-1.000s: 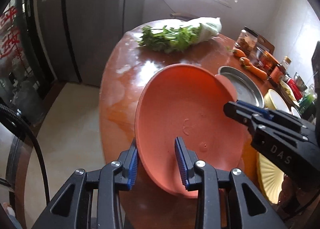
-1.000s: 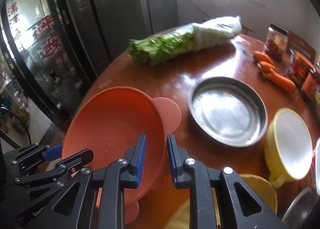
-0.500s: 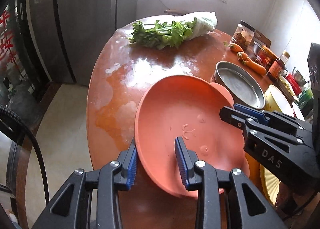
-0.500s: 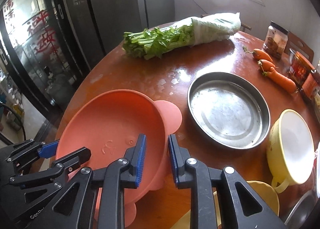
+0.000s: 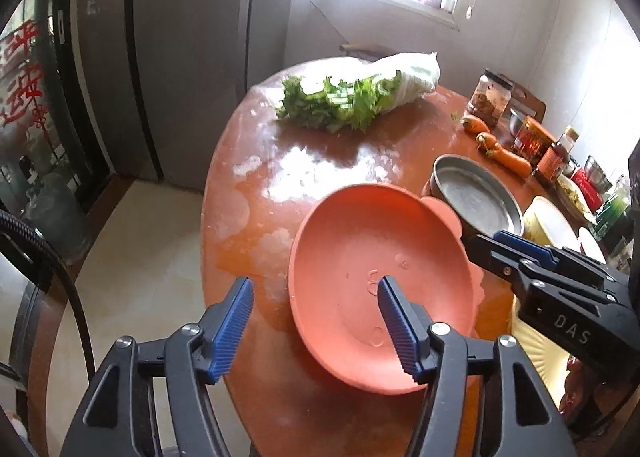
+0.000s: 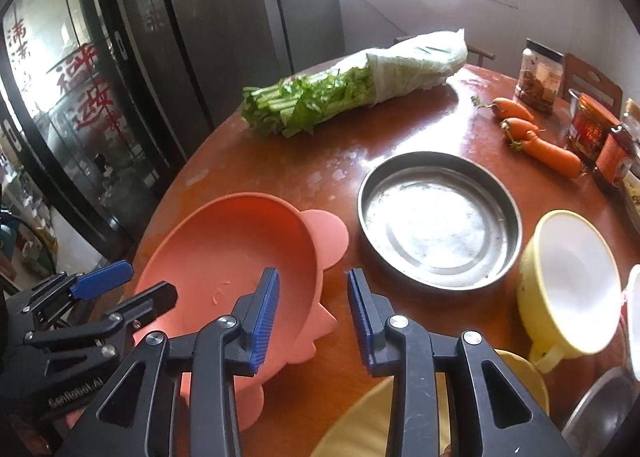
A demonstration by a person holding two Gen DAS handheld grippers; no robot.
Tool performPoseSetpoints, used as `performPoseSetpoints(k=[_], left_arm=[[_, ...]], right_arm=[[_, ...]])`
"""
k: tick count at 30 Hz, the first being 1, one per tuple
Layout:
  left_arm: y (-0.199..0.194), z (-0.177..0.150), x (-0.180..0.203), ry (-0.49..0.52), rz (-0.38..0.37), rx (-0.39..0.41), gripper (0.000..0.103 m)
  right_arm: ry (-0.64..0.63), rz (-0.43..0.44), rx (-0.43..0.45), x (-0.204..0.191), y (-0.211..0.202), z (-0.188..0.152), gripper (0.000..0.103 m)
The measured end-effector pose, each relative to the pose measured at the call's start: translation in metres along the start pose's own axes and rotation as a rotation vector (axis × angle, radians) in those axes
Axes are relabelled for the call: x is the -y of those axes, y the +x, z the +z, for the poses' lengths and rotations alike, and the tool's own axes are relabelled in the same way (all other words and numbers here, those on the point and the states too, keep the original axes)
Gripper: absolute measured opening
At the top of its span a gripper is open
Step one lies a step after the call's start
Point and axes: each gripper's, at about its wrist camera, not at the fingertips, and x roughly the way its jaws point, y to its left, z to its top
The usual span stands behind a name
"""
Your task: Organize plates and bowls
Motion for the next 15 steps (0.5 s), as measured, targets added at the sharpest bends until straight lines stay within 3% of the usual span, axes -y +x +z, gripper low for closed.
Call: performPoseSetpoints(k=[15], left_arm=[[-0.058,-0.014,0.056,0.075,-0.065,0.081,0.070]], right_arm=[[0.040,-0.024,0.136,0.035,-0.095,-0.024,0.049]])
